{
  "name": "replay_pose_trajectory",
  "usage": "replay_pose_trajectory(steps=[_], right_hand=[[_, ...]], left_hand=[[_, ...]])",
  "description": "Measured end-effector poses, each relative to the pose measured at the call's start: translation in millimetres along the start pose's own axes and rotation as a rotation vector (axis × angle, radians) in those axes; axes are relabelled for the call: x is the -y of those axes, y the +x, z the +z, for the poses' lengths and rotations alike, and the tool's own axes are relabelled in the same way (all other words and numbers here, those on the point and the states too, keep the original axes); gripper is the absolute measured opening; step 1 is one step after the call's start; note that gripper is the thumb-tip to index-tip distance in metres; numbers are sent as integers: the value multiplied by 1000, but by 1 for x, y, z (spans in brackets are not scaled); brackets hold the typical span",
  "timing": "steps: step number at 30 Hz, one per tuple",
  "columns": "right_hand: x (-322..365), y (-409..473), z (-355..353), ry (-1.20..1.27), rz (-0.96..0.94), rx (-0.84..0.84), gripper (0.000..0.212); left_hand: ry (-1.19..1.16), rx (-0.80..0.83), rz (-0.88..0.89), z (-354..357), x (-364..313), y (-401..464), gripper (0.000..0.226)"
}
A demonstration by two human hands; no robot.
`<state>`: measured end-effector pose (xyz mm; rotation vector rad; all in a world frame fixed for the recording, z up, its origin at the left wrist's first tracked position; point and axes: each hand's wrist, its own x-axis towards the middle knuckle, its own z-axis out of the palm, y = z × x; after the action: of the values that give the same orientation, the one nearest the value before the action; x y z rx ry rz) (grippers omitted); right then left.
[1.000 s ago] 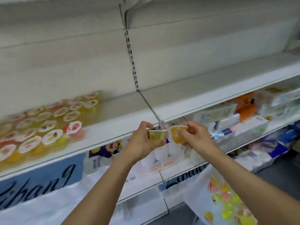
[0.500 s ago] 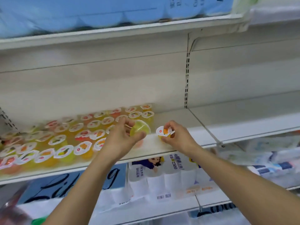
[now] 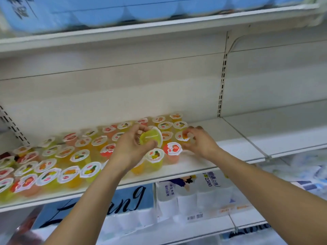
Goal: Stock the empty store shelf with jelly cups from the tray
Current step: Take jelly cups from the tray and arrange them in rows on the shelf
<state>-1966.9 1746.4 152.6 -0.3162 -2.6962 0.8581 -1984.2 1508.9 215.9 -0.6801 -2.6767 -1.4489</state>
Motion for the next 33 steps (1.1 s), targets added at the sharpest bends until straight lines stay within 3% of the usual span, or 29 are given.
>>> replay_pose_trajectory(steps=[4, 6, 8, 10, 14, 17, 19, 24, 29, 33], right_hand=[[16, -22, -18, 220, -137, -114, 70], [37, -33, -24, 304, -266, -58, 77], [53, -39, -25, 176, -403, -50, 78], [57, -42, -23, 51, -480, -165, 68], [38, -50, -22, 265, -263, -291, 42], [14, -57, -15, 458, 18, -205, 36], [0, -60, -8, 481, 101, -155, 32], [-4, -61, -5, 472, 164, -126, 25], [9, -52, -31, 361, 406, 35, 44], [18, -50, -44, 281, 460, 115, 51]], left_hand=[[11, 31, 44, 7, -4, 8, 30], [4, 44, 94, 17, -13, 13, 32], [6, 50, 139, 28, -25, 15, 34], [32, 58, 159, 37, -35, 16, 37], [-66, 175, 105, 44, -27, 19, 46], [340, 112, 186, 51, -4, 23, 47], [612, 49, 240, 57, 5, 21, 49], [745, 9, 280, 67, 9, 19, 47], [732, 15, 281, 73, 10, 23, 43], [711, 31, 306, 74, 10, 26, 33]])
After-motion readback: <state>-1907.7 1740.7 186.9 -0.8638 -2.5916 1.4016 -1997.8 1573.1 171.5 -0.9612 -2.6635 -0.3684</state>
